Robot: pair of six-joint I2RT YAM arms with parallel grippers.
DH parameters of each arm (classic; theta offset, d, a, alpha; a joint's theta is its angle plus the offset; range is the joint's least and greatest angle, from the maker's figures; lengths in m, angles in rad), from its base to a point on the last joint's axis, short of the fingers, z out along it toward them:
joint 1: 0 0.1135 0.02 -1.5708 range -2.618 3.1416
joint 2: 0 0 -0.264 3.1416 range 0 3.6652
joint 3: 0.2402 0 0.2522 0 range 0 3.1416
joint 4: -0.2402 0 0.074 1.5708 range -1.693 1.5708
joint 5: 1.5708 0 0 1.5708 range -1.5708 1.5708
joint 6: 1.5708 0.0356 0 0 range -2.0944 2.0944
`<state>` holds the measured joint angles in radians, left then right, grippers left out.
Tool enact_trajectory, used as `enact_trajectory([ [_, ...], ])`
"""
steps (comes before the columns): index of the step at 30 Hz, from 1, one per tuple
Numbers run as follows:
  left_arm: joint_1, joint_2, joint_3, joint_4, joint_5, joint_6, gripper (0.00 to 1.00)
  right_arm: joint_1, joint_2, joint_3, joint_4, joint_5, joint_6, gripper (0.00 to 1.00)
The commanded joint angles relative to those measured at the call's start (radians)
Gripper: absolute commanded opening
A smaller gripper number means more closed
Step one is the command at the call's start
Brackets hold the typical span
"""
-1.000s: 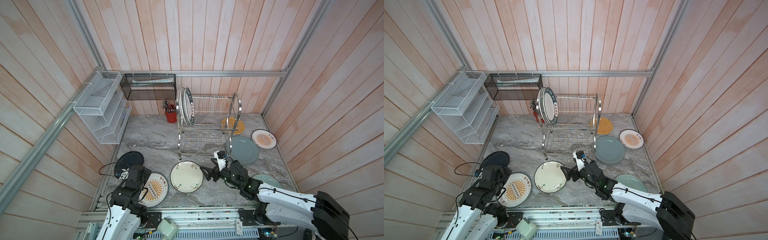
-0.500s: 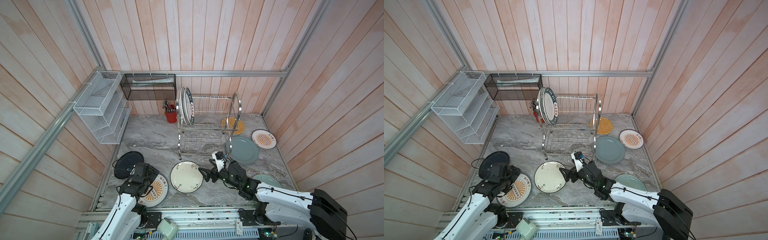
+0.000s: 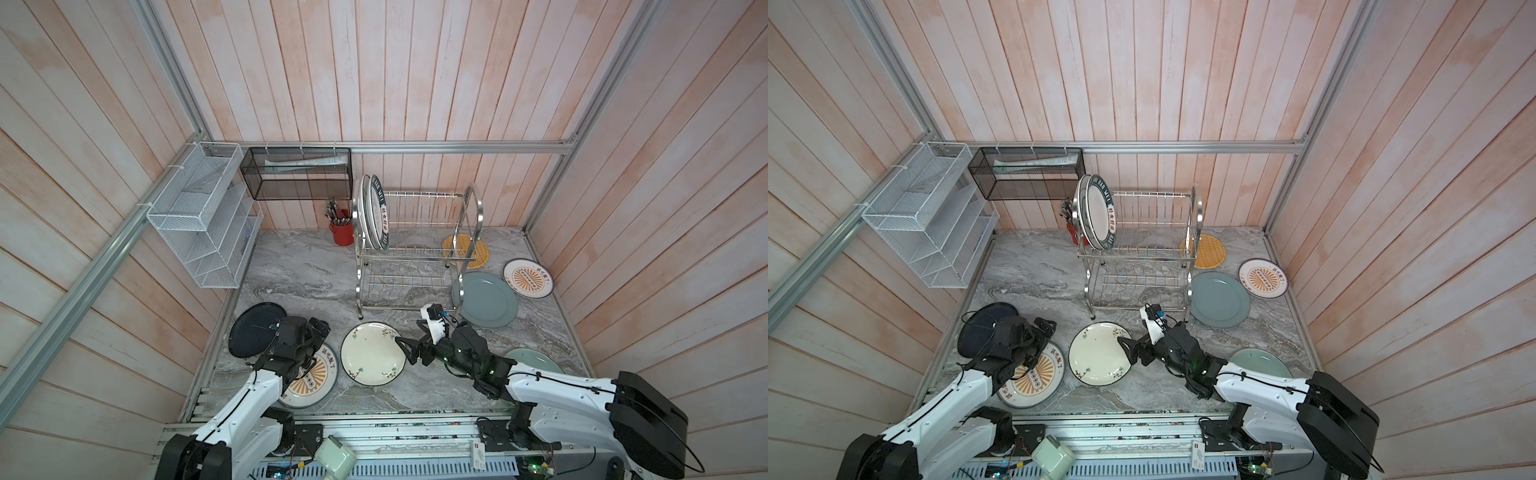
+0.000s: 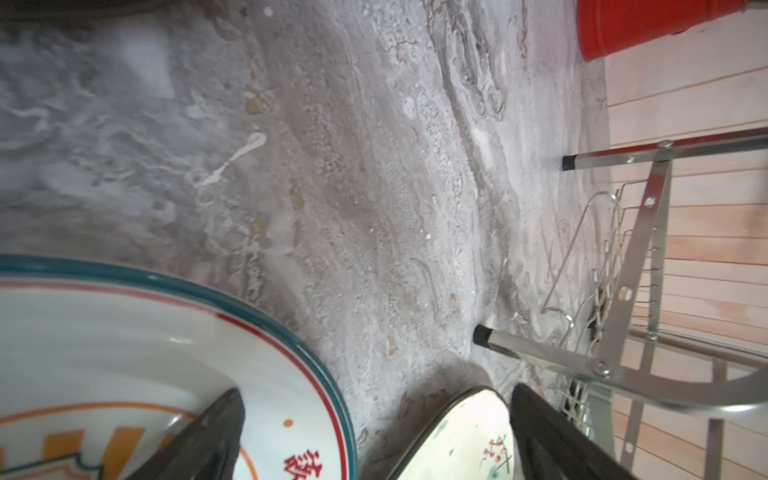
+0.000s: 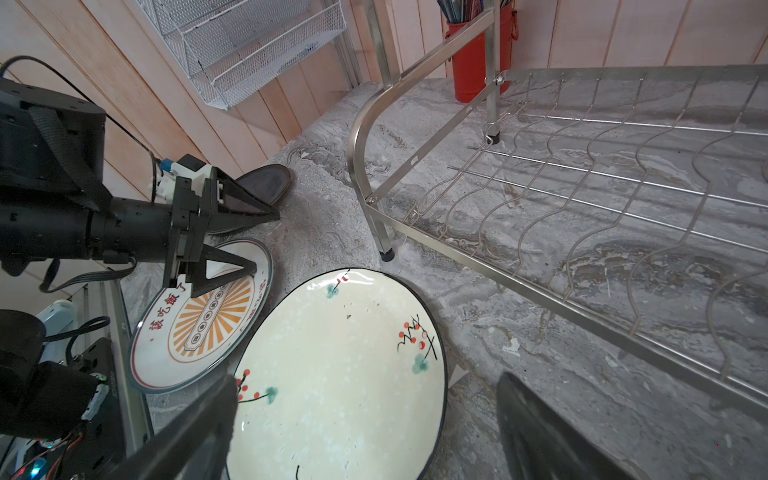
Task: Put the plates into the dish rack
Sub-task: 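Lower the left gripper onto the rim of the orange sunburst plate, then grip the sunburst plate rim with the left gripper and tilt it up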
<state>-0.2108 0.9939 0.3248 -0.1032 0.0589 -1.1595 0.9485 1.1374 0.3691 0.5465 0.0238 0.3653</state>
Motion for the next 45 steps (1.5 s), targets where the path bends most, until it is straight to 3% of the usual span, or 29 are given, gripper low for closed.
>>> enact_trajectory([
  [1,-0.004,0.067,-0.017,0.171,0.000,-0.048,1.00,0.007,0.006,0.024,0.026,-0.008,-0.011,0.97],
  [9,-0.005,0.272,0.032,0.438,-0.045,-0.100,1.00,0.007,0.008,0.021,0.035,-0.007,-0.016,0.97],
  [15,0.005,0.410,0.175,0.459,0.044,-0.034,1.00,0.007,0.015,0.022,0.035,-0.007,-0.020,0.97],
  [19,0.008,0.278,0.227,0.230,0.053,0.087,1.00,0.008,-0.001,0.017,0.036,0.004,-0.030,0.97],
  [23,0.013,-0.007,0.201,-0.092,-0.012,0.165,1.00,0.007,-0.001,0.003,0.063,0.000,-0.036,0.98],
  [27,0.058,-0.339,0.126,-0.393,-0.033,0.149,0.99,0.009,0.005,0.001,0.089,-0.036,-0.048,0.98],
  [32,0.063,-0.596,0.065,-0.651,-0.077,0.017,0.92,0.009,0.001,-0.021,0.136,-0.071,-0.056,0.98],
  [35,0.064,-0.653,0.013,-0.643,-0.071,-0.028,0.86,0.009,0.006,-0.020,0.139,-0.075,-0.053,0.98],
  [39,0.062,-0.588,-0.061,-0.535,-0.017,-0.061,0.77,0.009,-0.005,-0.027,0.146,-0.075,-0.059,0.98],
  [45,0.063,-0.515,-0.091,-0.520,-0.054,-0.102,0.77,0.009,-0.011,-0.026,0.137,-0.066,-0.069,0.98],
])
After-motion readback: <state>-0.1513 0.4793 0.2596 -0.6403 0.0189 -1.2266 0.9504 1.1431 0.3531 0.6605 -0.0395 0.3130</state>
